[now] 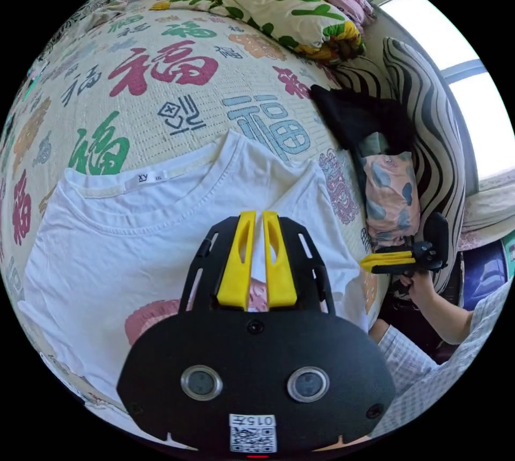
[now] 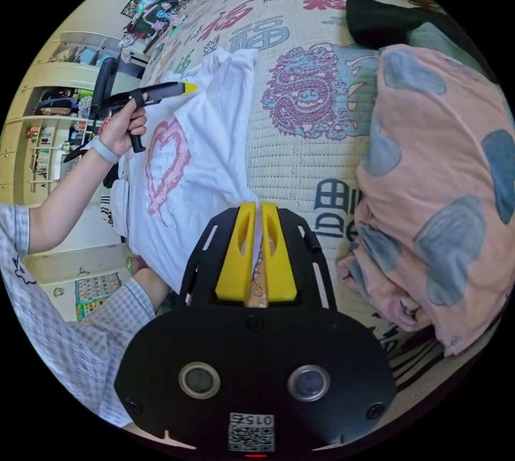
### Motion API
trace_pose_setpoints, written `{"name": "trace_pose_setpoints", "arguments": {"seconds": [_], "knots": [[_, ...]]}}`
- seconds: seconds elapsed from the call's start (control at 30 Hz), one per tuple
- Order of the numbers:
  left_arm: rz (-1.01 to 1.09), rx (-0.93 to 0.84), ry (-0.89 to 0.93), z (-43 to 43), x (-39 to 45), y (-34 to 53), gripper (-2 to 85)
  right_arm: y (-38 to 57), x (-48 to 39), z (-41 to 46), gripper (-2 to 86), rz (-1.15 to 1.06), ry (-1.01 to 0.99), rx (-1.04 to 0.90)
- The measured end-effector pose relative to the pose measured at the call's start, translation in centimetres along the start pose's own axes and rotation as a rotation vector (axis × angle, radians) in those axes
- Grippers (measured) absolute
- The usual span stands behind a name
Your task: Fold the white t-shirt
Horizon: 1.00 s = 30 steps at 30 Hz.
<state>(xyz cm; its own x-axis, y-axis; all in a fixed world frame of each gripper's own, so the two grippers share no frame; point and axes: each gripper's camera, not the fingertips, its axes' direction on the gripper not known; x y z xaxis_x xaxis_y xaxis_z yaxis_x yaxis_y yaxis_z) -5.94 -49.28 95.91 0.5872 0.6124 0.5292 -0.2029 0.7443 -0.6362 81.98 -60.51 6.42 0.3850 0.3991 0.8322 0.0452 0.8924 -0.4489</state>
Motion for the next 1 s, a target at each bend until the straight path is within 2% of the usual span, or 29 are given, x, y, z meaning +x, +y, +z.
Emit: {"name": "trace_pose_setpoints", "arguments": {"seconds": [0.17, 0.3, 0.43, 0.53, 0.63, 0.77, 0.87, 1.0], "knots": [[0.006, 0.049, 0.183, -2.5, -0.2, 4.9, 4.9, -1.9, -3.2, 2.2, 0.7, -0.098, -0.003, 0.037], [-0.001, -0.015, 0.058, -0.7, -1.2, 7.6, 2.9, -5.6, -7.5, 6.4, 0.2, -0.212, -0.022, 0.013], [-0.155, 0.076, 0.088, -1.8, -5.4, 11.0, 1.0, -7.5, -9.1, 13.4, -0.3, -0.193, 0.070, -0.204], [-0.267, 0.193, 0.145, -5.2, -8.3, 15.3, 1.6, -7.3, -9.8, 14.5, -0.4, -0.142, 0.087, -0.236], [-0.406, 0.347, 0.144, -9.8, -11.5, 21.7, 3.3, -7.8, -11.6, 14.2, -0.2, -0.136, 0.087, -0.212], [-0.664, 0.504, -0.007, -16.3, -17.1, 32.5, 5.9, -11.9, -16.7, 14.7, 0.7, -0.200, 0.039, -0.142], [-0.827, 0.538, -0.096, -19.1, -22.1, 38.6, 7.1, -17.8, -23.3, 17.3, 2.7, -0.321, -0.012, -0.092], [-0.932, 0.573, -0.022, -19.4, -28.1, 42.3, 8.0, -27.2, -34.6, 24.8, 6.6, -0.488, -0.098, -0.109]]}}
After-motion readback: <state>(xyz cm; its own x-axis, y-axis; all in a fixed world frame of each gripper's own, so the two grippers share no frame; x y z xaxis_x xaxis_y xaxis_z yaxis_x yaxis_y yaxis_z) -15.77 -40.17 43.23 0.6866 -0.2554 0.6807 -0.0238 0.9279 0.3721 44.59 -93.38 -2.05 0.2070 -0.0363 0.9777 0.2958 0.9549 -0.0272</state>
